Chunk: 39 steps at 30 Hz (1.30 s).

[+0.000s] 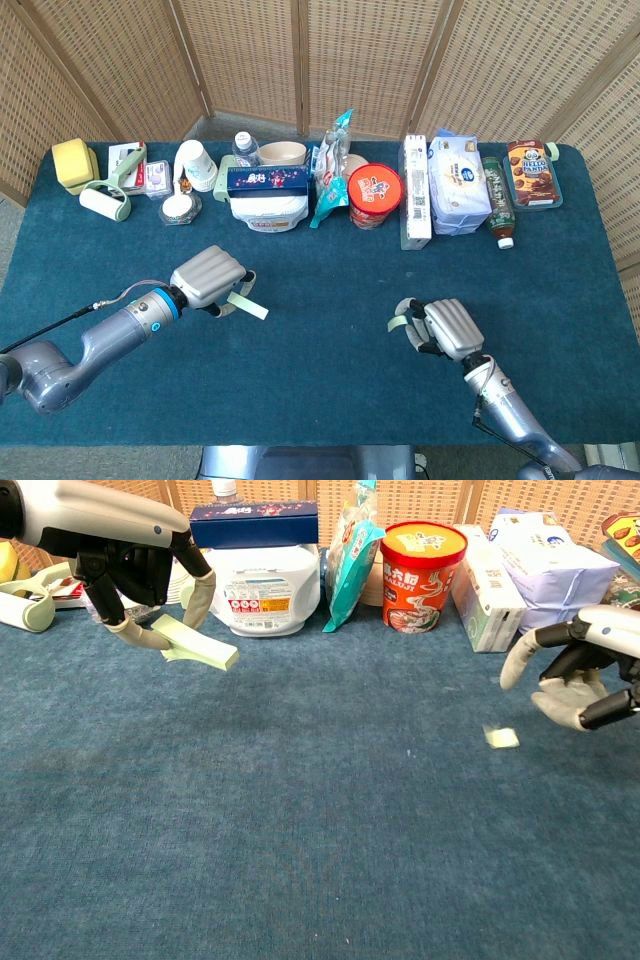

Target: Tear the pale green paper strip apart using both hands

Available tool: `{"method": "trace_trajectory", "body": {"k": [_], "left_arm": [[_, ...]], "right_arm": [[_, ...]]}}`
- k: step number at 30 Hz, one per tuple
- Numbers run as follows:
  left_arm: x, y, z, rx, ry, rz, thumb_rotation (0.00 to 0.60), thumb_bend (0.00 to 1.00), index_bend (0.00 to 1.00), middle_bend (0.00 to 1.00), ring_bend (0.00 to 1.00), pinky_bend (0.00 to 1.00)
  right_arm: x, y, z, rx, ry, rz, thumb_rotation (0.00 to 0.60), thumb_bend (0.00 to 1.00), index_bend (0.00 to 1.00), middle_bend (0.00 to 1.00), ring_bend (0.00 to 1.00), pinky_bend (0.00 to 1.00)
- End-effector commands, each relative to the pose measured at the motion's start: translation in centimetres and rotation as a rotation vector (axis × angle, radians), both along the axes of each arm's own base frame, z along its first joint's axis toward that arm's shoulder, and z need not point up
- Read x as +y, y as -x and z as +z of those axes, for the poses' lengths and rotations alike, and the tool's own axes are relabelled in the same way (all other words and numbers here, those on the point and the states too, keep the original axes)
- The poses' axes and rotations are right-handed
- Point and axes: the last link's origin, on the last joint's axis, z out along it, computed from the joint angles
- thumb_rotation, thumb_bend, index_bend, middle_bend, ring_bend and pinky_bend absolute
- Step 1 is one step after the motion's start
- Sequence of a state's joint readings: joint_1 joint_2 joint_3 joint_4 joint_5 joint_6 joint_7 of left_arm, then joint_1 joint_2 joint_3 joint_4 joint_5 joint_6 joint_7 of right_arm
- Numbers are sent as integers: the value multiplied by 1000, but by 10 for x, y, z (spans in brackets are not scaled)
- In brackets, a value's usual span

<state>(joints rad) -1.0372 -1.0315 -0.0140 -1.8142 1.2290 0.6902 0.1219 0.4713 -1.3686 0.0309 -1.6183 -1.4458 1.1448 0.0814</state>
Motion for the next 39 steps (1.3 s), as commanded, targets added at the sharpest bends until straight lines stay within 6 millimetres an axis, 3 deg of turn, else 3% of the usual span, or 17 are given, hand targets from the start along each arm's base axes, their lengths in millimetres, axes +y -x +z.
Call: {"method": "trace_trajectory", "body": {"k": [1, 7, 16, 21, 24, 29, 32, 35, 39], "left_arm": [[-1, 2, 0, -1, -1, 2, 600, 457, 660, 1000, 1000, 1000], [-1, 3, -1, -6, -10, 0, 600, 456, 660, 1000, 1000, 1000], [-1, -4, -12, 0, -9, -24, 600, 454, 647, 1000, 1000, 1000], [-1, -8, -17, 10, -15, -39, 594, 429, 546, 971, 971, 1000], [-1, -7, -20, 24, -18, -36, 525, 384, 463, 856, 843, 976], [-2, -4, -24, 38, -17, -23, 421, 301, 270, 572, 564, 728], [-2, -3, -24, 26, -24, -9, 384, 271, 199, 444, 441, 659], [-2, 0, -21, 13, -39, 1, 360, 254, 159, 366, 366, 620], [-6, 7, -12, -24, -65, 37, 349, 253, 157, 347, 346, 618]], "right_arm": [[1, 3, 2, 8, 2, -5, 600, 526, 223, 659, 591, 597], [1, 12, 13, 6, 35, -28, 600, 527, 139, 474, 420, 535], [1, 20, 29, -30, 92, -57, 600, 527, 104, 422, 376, 529], [1, 23, 34, -38, 109, -67, 600, 527, 87, 367, 305, 468], [2, 24, 36, -44, 114, -73, 600, 527, 87, 366, 289, 441], [3, 25, 37, -49, 118, -78, 600, 527, 83, 365, 280, 441], [2, 25, 37, -49, 120, -81, 600, 527, 81, 367, 279, 441], [2, 26, 37, -44, 126, -83, 600, 526, 81, 361, 268, 440], [2, 28, 38, -41, 131, -95, 600, 527, 78, 352, 247, 424]]}}
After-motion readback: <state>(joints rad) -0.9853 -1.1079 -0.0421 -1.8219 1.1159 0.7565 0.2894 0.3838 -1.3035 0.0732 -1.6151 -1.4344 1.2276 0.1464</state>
